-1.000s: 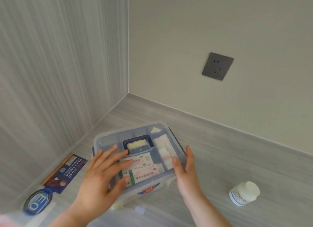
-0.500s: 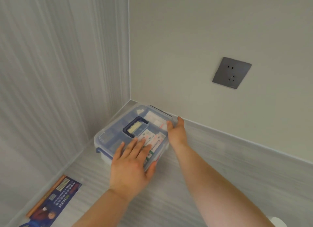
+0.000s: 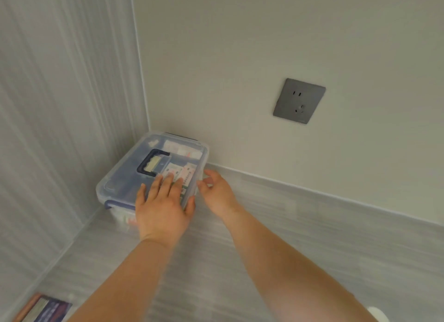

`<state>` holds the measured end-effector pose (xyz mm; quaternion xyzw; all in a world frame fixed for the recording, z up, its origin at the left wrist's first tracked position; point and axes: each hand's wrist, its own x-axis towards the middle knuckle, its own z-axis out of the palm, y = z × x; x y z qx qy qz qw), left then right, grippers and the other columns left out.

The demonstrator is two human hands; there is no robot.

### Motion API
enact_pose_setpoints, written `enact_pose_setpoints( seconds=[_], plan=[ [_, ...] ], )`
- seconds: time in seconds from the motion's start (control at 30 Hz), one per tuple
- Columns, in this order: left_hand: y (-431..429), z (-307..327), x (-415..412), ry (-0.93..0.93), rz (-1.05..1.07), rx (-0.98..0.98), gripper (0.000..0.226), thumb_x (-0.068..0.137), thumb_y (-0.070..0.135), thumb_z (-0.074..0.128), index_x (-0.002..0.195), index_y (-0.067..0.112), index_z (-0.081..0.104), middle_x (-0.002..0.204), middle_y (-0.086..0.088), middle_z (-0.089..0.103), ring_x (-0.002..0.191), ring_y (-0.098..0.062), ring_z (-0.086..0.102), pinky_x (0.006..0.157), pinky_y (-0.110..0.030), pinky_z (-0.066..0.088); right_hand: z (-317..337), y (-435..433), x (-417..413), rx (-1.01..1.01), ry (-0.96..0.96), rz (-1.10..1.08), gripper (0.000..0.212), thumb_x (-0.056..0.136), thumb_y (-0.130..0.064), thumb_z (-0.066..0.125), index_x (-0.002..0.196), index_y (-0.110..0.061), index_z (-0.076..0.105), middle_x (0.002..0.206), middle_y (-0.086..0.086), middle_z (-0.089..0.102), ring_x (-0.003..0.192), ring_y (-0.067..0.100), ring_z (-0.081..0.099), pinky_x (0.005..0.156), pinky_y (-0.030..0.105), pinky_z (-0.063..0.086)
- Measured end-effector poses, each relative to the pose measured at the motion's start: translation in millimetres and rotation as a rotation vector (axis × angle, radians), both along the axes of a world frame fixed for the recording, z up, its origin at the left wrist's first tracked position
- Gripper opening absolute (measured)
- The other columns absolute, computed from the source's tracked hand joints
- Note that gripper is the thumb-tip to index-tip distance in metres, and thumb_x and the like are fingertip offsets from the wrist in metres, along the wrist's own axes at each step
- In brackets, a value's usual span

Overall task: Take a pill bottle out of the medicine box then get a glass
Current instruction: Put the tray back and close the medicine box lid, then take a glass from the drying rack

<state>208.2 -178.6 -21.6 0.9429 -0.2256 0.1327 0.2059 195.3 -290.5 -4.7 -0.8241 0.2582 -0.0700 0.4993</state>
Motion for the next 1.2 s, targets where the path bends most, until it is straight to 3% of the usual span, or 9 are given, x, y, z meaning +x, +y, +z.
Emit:
enact_pose_setpoints(
  seconds=[0.23,0.33,0.43,0.53,0.67,0.77,1.0,1.1,1.2],
  plan=[
    [18,3,-1,0.03,-0.117,0.035,0.057,0.082,0.038,0.051,0.132,0.014,0.036,0.147,-0.007,0.033,0.137,-0.021,0.024,0.111,-0.039,0.007,12,4,-94,-0.044,-0.018,-0.038,0.019,0.084,-0.007,0.051,0.097,0.0,0.062,0.108,0.023,0.066,0.089,0.025,0.061,0.081,0.027,0.044],
    [27,4,-9,0.026,-0.157,-0.035,0.053,0.08,0.028,0.059,0.127,0.009,0.043,0.142,-0.013,0.04,0.134,-0.027,0.03,0.109,-0.038,0.01,17,13,-151,0.018,-0.083,-0.098,0.016,0.083,0.001,0.05,0.094,0.006,0.062,0.096,0.025,0.068,0.059,-0.003,0.06,0.066,0.014,0.045],
    [25,10,-21,0.104,-0.182,-0.145,0.038,0.078,0.015,0.061,0.115,0.007,0.055,0.134,-0.017,0.05,0.128,-0.032,0.039,0.107,-0.036,0.014,29,20,-204,0.076,-0.167,-0.201,0.018,0.084,0.005,0.049,0.084,-0.005,0.064,0.07,0.001,0.068,0.049,-0.009,0.057,0.057,0.004,0.043],
    [12,27,-45,0.246,-0.258,-0.334,0.022,0.079,0.011,0.059,0.101,0.01,0.065,0.116,-0.019,0.063,0.104,-0.039,0.056,0.092,-0.04,0.039,38,17,-252,0.047,-0.217,-0.332,0.039,0.083,0.006,0.049,0.067,-0.027,0.061,0.052,-0.015,0.067,0.053,-0.005,0.059,0.058,0.006,0.046],
    [-7,41,-113,0.245,-0.566,-0.464,0.015,0.077,0.006,0.061,0.089,0.012,0.068,0.095,-0.009,0.071,0.079,-0.024,0.061,0.064,-0.015,0.036,46,-2,-313,-0.028,-0.289,-0.527,0.038,0.082,0.01,0.048,0.066,-0.022,0.061,0.047,-0.015,0.066,0.047,-0.003,0.057,0.051,0.005,0.043],
    [-20,46,-184,0.356,-0.739,-0.509,0.027,0.072,0.033,0.05,0.08,0.016,0.07,0.078,0.007,0.071,0.076,-0.005,0.056,0.068,0.003,0.032,46,-37,-361,-0.076,-0.299,-0.627,0.026,0.082,0.01,0.047,0.073,-0.008,0.064,0.044,-0.008,0.063,0.044,-0.004,0.056,0.049,0.005,0.044],
    [-111,7,-345,0.329,-0.905,-0.398,0.013,0.065,0.021,0.057,0.063,0.019,0.07,0.066,0.004,0.073,0.076,-0.003,0.056,0.058,-0.014,0.043,51,-187,-486,-0.342,-0.103,-0.612,0.016,0.082,-0.005,0.057,0.096,-0.007,0.064,0.085,0.0,0.062,0.078,0.012,0.057,0.066,0.011,0.04],
    [-177,-17,-391,0.483,-0.769,-0.329,0.017,0.067,-0.005,0.068,0.077,0.007,0.073,0.091,-0.011,0.074,0.086,-0.011,0.061,0.074,-0.02,0.041,41,-254,-554,-0.439,-0.022,-0.688,0.022,0.083,-0.007,0.054,0.104,-0.008,0.06,0.1,0.006,0.063,0.089,0.019,0.055,0.073,0.018,0.034],
    [-226,-33,-419,0.509,-0.732,-0.207,0.024,0.075,-0.002,0.061,0.097,0.006,0.067,0.111,-0.013,0.067,0.109,-0.025,0.058,0.094,-0.03,0.04,32,-308,-616,-0.517,0.089,-0.755,0.033,0.083,-0.01,0.053,0.117,-0.011,0.053,0.123,0.009,0.056,0.105,0.021,0.052,0.083,0.022,0.036]
  ],
)
